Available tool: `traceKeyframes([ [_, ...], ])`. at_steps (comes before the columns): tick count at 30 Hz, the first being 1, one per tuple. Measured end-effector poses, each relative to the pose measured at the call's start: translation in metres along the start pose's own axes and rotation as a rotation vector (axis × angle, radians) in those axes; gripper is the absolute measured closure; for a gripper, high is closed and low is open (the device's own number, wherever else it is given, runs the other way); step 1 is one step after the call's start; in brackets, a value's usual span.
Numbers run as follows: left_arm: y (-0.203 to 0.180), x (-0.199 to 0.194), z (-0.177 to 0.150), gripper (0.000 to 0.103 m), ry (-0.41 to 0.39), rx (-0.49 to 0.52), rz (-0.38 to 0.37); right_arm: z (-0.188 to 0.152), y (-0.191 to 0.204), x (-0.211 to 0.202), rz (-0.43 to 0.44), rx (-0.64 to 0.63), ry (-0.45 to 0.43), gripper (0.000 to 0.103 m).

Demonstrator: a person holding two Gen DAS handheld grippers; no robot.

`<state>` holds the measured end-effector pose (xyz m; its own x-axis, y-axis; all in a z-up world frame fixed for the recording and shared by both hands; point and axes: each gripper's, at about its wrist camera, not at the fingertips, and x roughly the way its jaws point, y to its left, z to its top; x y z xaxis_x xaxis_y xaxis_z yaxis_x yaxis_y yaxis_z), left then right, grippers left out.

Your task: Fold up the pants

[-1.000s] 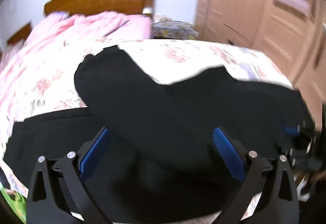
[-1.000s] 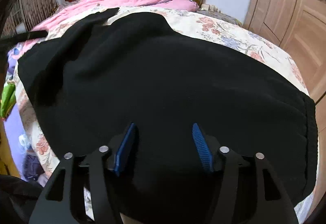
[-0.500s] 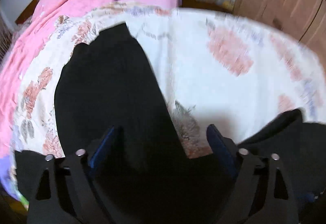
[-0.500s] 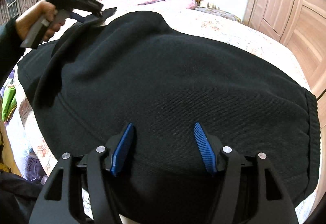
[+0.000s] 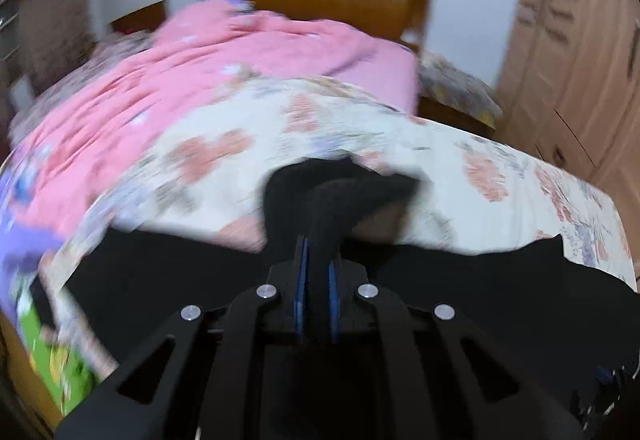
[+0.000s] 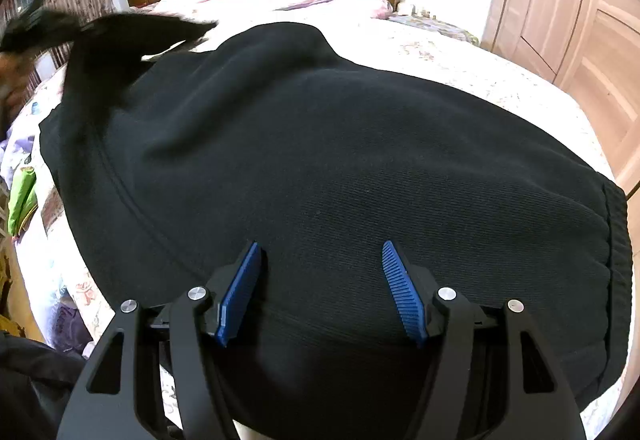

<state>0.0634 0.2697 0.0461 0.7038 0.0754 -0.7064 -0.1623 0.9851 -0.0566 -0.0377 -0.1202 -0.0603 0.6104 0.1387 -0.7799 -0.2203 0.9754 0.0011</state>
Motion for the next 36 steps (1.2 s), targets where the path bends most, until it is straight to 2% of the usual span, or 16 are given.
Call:
traceKeyframes([
  [5, 0.060, -0.022, -0.069, 0.096, 0.066, -0.115, 0.047, 0.001, -0.001, 0.001, 0.011, -0.008, 0.008, 0.040],
  [11, 0.084, 0.008, -0.121, 0.096, 0.132, -0.175, 0.073, 0.002, -0.001, 0.002, 0.000, -0.005, 0.015, 0.040],
  [12, 0.083, 0.011, -0.122, 0.091, 0.131, -0.166, 0.079, 0.002, 0.000, 0.002, -0.003, -0.002, 0.015, 0.040],
  [14, 0.081, 0.009, -0.121, 0.066, 0.101, -0.150, 0.121, 0.001, 0.000, 0.003, -0.009, 0.002, 0.016, 0.040],
  [15, 0.082, 0.007, -0.120, 0.038, 0.094, -0.148, 0.143, 0.001, 0.001, 0.003, -0.012, 0.004, 0.018, 0.040],
  [16, 0.081, 0.000, -0.118, 0.029, 0.068, -0.138, 0.187, 0.001, 0.001, 0.003, -0.014, 0.005, 0.019, 0.040],
  [17, 0.078, -0.007, -0.114, 0.022, 0.039, -0.121, 0.212, 0.002, 0.002, 0.003, -0.016, 0.005, 0.020, 0.040],
  [21, 0.048, -0.028, -0.099, 0.013, -0.030, 0.050, 0.214, 0.002, 0.002, 0.003, -0.016, 0.007, 0.025, 0.039],
  [22, 0.033, -0.027, -0.095, 0.013, -0.039, 0.127, 0.216, 0.002, 0.002, 0.003, -0.017, 0.006, 0.025, 0.039],
  [25, -0.009, -0.006, -0.092, 0.013, 0.019, 0.355, 0.227, 0.001, 0.000, 0.003, -0.017, 0.008, 0.023, 0.039],
  [27, -0.029, 0.010, -0.093, 0.013, 0.041, 0.454, 0.221, 0.000, 0.000, 0.002, -0.020, 0.014, 0.020, 0.039],
  [31, -0.059, 0.041, -0.081, 0.015, 0.049, 0.524, 0.166, 0.000, 0.000, 0.002, -0.020, 0.011, 0.021, 0.039],
  [32, -0.063, 0.049, -0.078, 0.018, 0.054, 0.531, 0.157, -0.001, 0.000, 0.002, -0.018, 0.011, 0.022, 0.039],
  [33, -0.067, 0.055, -0.077, 0.025, 0.059, 0.536, 0.154, -0.001, 0.000, 0.002, -0.017, 0.012, 0.021, 0.039],
  [34, -0.069, 0.066, -0.074, 0.040, 0.081, 0.531, 0.151, -0.001, -0.001, 0.002, -0.017, 0.012, 0.021, 0.039],
  [36, -0.058, 0.081, -0.069, 0.052, 0.116, 0.468, 0.098, -0.002, -0.001, 0.001, -0.016, 0.015, 0.018, 0.039],
])
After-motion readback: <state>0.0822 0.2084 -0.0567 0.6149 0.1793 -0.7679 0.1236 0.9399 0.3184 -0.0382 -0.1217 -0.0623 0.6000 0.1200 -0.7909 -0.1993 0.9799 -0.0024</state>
